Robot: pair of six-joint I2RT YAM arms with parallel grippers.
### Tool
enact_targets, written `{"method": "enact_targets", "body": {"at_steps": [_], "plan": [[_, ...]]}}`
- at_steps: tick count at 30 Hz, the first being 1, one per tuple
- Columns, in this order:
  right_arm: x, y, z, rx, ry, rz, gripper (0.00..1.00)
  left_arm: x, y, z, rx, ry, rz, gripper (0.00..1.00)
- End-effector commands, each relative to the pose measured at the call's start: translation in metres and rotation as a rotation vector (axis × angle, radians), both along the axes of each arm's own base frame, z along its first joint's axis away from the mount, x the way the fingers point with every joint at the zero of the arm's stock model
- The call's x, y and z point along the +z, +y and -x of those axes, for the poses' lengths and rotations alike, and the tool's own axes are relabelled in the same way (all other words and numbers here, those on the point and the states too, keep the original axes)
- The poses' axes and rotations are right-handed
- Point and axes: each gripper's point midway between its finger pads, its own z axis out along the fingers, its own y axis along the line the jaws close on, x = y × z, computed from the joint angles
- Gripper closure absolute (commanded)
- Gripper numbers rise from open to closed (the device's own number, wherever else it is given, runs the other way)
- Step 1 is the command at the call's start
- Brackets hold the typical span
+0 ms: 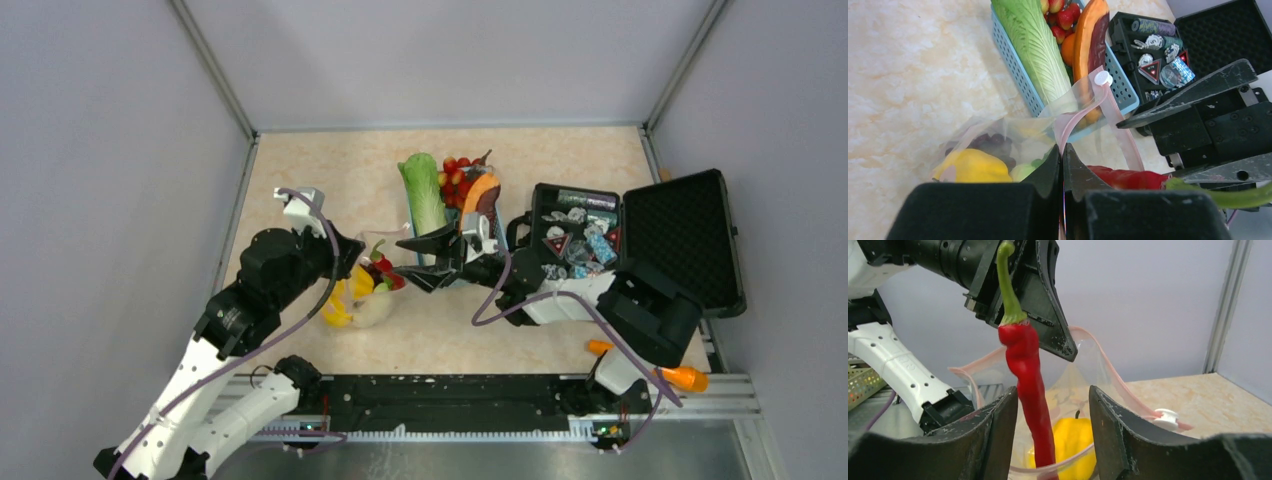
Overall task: Place the food in the zip-top bag and seal the zipper
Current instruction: Place the fake vegetable in the zipper food storage bag.
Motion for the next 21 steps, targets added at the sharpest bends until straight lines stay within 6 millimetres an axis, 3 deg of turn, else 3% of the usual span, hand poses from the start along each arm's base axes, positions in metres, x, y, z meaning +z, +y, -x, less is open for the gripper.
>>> {"method": "enact_targets", "body": {"at_steps": [1, 11, 18, 21], "plan": [[0.040, -0.014, 0.011, 0.021, -0.015, -0.028, 0.48, 0.030, 0.006, -0.002, 0.024, -0.083, 0.027, 1.00], [0.041, 0.009, 0.029, 0.162, 0.062, 0.344, 0.48, 0.026, -0.004, -0.004, -0.014, -0.065, 0.032, 1.00], [0.020, -0.012, 0.065, 0.266, 0.038, 0.423, 0.46, 0.024, -0.003, -0.006, -0.007, -0.063, 0.023, 1.00], [0.020, -0.010, 0.065, 0.229, 0.053, 0.436, 0.44, 0.022, -0.007, -0.007, -0.019, -0.056, 0.024, 1.00]]}}
